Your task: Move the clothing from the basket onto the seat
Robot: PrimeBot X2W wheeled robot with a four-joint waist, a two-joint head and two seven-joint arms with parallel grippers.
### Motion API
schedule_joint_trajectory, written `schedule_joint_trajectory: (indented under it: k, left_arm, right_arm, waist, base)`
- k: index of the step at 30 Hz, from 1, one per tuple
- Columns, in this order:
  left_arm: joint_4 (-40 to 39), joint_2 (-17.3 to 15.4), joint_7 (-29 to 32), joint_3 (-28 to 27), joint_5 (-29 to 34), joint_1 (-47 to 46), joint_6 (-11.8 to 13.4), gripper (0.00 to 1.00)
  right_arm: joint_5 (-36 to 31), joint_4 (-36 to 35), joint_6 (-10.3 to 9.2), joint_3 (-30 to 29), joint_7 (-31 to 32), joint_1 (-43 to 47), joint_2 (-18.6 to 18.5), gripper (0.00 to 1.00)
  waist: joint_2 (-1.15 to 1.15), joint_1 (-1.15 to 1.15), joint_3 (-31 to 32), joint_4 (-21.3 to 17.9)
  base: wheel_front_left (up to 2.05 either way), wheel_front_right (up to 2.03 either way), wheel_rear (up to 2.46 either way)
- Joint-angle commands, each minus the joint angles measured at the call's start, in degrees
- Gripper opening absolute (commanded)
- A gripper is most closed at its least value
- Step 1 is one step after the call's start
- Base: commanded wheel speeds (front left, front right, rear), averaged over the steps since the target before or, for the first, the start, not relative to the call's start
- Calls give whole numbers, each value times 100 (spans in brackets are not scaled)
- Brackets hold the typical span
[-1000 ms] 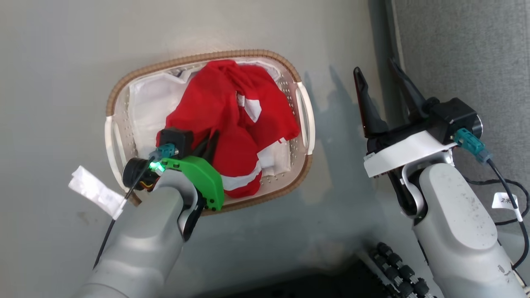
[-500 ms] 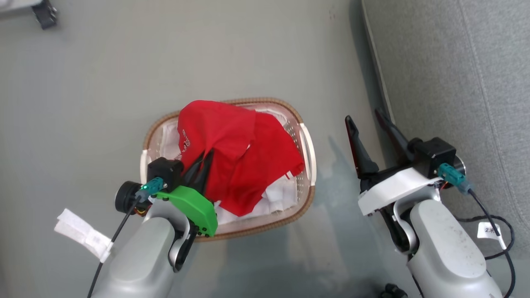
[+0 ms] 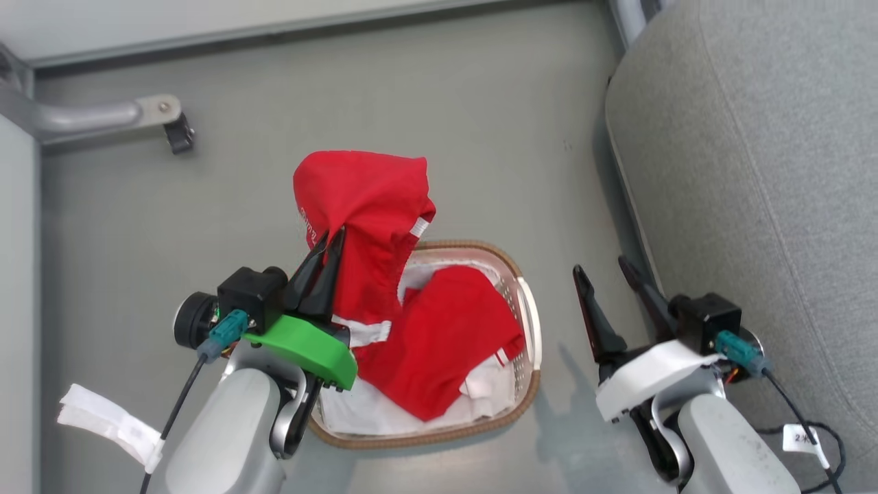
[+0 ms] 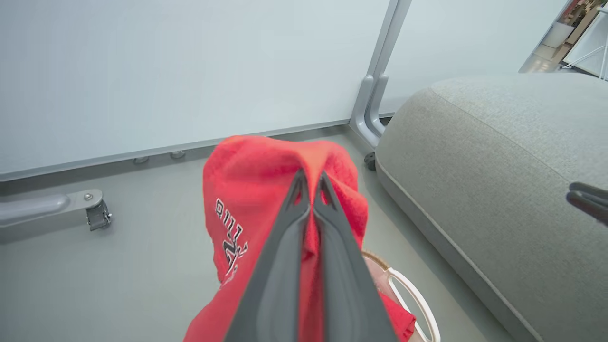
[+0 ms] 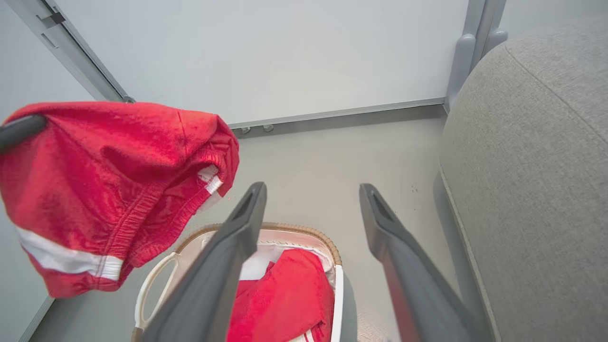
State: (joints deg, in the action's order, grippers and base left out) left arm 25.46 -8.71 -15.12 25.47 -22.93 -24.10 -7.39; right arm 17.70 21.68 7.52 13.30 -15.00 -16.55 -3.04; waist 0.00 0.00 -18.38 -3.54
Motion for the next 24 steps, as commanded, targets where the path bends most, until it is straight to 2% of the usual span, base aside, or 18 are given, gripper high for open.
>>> schedule_joint_trajectory:
  k: [1,9,16,20,24]
  left_arm:
    - [-159,-4,-6,-59,67,96,-11,0]
    - [-853,-27,-6,-257,68,263,-11,0]
    - [-1206,103,-6,-337,87,277,-11,0]
    - [-1272,183,-6,-381,103,254,-11,0]
    - [-1293,286,-6,-397,77,238,-11,0]
  right_arm:
    - [-32,41,-6,4,-27,143,-32,100]
    - [-60,149,-6,170,-27,539,-27,100]
    - [52,145,-6,257,-27,678,-20,100]
    - [89,-127,-5,787,-27,487,-9,100]
    - [172,-523,-6,1760,-27,107,-107,100]
  waist:
    - [0,0,605,245]
    - [0,0,1063,352]
    - [0,0,1205,388]
    - [0,0,1194,407]
    - [0,0,1149,427]
  base:
    - [0,0,0]
    - [0,0,0]
    - [0,0,0]
    - [0,0,0]
    - [0,0,0]
